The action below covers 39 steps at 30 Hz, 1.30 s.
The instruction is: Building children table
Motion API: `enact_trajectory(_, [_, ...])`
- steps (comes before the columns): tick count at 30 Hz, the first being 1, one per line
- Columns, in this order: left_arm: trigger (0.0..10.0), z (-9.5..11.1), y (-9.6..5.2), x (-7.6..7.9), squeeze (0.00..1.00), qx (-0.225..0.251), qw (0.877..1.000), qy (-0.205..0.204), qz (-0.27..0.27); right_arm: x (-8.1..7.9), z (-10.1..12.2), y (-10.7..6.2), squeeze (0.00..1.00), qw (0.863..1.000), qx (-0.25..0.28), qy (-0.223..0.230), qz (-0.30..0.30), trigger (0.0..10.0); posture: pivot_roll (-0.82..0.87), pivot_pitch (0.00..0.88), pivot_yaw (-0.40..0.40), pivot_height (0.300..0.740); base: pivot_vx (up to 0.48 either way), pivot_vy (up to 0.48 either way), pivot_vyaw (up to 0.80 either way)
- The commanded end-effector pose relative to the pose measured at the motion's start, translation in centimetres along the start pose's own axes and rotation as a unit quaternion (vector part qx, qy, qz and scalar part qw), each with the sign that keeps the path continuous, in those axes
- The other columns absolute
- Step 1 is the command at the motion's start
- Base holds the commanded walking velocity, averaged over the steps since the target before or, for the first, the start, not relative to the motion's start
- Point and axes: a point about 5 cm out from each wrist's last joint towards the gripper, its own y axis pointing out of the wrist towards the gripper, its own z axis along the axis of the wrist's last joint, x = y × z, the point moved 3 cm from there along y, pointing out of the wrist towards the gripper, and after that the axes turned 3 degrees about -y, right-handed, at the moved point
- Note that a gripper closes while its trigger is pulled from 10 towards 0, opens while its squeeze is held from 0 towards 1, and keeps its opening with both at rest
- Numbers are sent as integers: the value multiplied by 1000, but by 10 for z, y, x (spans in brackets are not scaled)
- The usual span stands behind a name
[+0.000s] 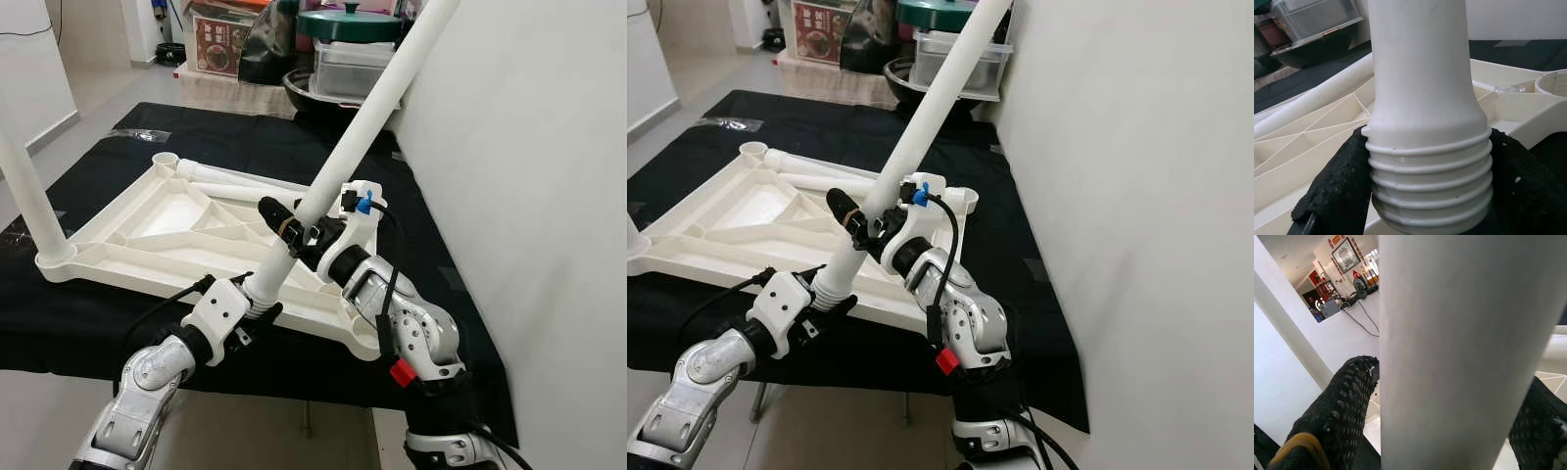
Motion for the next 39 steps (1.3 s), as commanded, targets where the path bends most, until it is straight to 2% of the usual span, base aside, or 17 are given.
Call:
enact_trajectory(1, [10000, 0, 0, 5, 0, 4, 1000, 3, -11, -12, 9, 8, 0, 1000, 18, 13, 18, 10000, 69, 0, -110, 740, 0, 0, 0])
enact_trajectory(22, [10000, 0, 2, 13, 0, 6, 1000, 6, -26, -12, 6, 9, 0, 1000, 15, 13, 15, 10000, 69, 0, -107, 740, 0, 0, 0])
enact_trajectory(23, [10000, 0, 2, 13, 0, 7, 1000, 6, -26, -12, 6, 8, 0, 1000, 15, 13, 15, 4549, 69, 0, -107, 740, 0, 0, 0])
enact_trajectory(26, [10000, 0, 2, 13, 0, 7, 1000, 6, -26, -12, 6, 8, 0, 1000, 16, 13, 14, 4549, 70, 0, -108, 740, 0, 0, 0])
enact_trajectory(27, [10000, 0, 2, 13, 0, 7, 1000, 7, -26, -11, 6, 8, 0, 1000, 16, 13, 13, 0, 69, 0, -107, 740, 0, 0, 0])
enact_trajectory(39, [10000, -3, 3, 14, 0, 1, 1000, 0, -21, -10, 5, 8, 0, 1000, 17, 11, 9, 0, 68, 0, -106, 740, 0, 0, 0])
